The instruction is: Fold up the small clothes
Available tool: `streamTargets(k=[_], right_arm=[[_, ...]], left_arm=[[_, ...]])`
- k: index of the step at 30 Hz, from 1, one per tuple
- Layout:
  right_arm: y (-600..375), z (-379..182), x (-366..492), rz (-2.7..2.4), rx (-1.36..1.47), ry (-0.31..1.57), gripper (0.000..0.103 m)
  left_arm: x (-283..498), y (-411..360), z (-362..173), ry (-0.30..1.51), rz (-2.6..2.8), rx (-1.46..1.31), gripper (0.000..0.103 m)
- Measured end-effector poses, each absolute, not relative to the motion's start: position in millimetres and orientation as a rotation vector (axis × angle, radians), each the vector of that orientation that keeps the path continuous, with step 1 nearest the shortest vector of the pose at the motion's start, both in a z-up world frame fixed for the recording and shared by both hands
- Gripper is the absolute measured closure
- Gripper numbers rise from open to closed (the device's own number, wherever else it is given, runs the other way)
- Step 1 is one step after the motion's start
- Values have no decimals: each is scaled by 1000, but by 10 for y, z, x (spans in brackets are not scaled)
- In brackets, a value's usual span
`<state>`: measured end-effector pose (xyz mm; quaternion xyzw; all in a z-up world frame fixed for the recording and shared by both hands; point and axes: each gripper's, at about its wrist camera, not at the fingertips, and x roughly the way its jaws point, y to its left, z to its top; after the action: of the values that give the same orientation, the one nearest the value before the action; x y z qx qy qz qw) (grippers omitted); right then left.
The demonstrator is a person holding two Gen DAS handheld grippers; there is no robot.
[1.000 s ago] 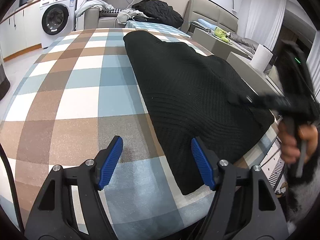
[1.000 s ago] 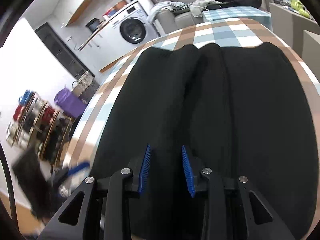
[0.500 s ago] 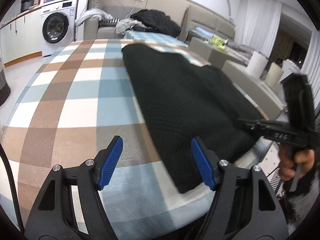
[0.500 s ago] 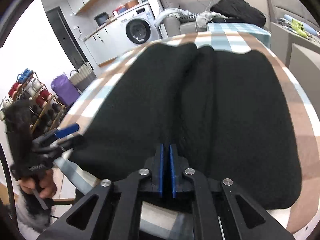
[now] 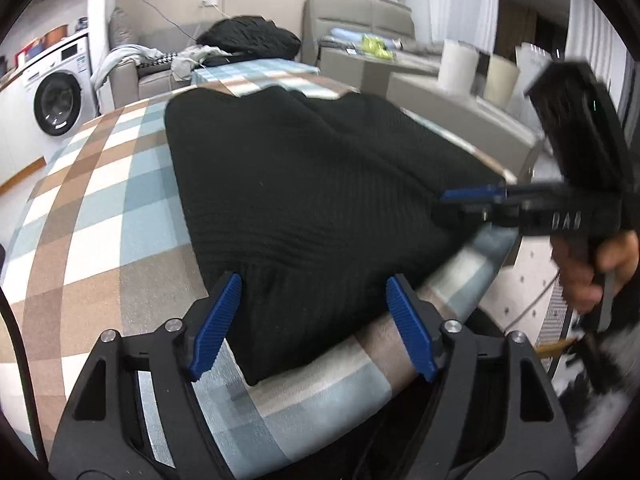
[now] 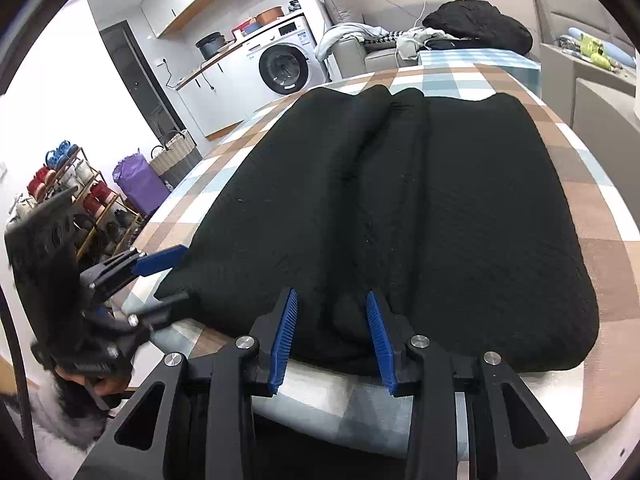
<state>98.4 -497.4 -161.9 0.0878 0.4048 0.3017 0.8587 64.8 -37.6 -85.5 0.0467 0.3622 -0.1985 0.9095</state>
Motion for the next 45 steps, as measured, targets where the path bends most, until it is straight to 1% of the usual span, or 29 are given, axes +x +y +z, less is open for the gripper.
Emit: streamTargets(k=[4,7,9,10,11,13,16,25,27,28,29,30,31,34,37,39,40,42,43,45], right_arm=[[-5033,-1606,995,638,216,850,65],[-5134,-1536,1022,616,251,816,64],[-5191,-1506,1050,597,269,813,55],[-5212,-1520,1118,584,275,826,47],[-5214,-1540,1166,584,283,842,45],[-5203,-1602,1313,597,312,885,45],[-5131,-1587,1554,633,328,882,45],[-4677,-1529,2168,670,228,913,45],[-4575,-1526,2258,645,169,914,50],[-4504,-1530,2293,627,116,931,64],[-4468,-1519,2304,617,86,931,73],[-4435,-1481,2293,626,65,924,79],[-4404,-1418,2260,639,50,911,92],[-4465,-1080,2043,619,25,775,93],[-4625,-954,1986,560,28,749,93],[-4685,-1094,2084,512,9,812,92],[-4736,-1230,2165,496,22,879,91],[-4870,-1425,2240,494,91,958,87],[-4937,-1465,2234,509,126,954,81],[-5050,-1481,2240,514,169,948,63]], left_arm=[[636,-429,-889,758,-396,128,29],[638,-372,-842,758,-409,82,29],[636,-306,-790,754,-429,36,29],[635,-271,-760,750,-436,12,29],[632,-236,-729,742,-442,-8,29],[620,-177,-675,719,-443,-29,29],[603,-63,-605,681,-427,-61,29],[697,171,-659,703,-379,-118,29],[711,187,-672,707,-375,-122,29],[716,203,-678,707,-371,-124,29],[722,199,-683,708,-367,-125,29],[725,211,-687,710,-364,-127,29],[719,214,-686,710,-362,-129,29],[707,235,-659,702,-363,-144,29],[709,227,-657,703,-368,-139,29],[720,208,-674,712,-363,-127,29],[728,200,-695,721,-358,-121,29],[735,178,-712,732,-352,-116,29],[742,171,-724,737,-349,-111,29],[760,157,-736,740,-346,-108,29]])
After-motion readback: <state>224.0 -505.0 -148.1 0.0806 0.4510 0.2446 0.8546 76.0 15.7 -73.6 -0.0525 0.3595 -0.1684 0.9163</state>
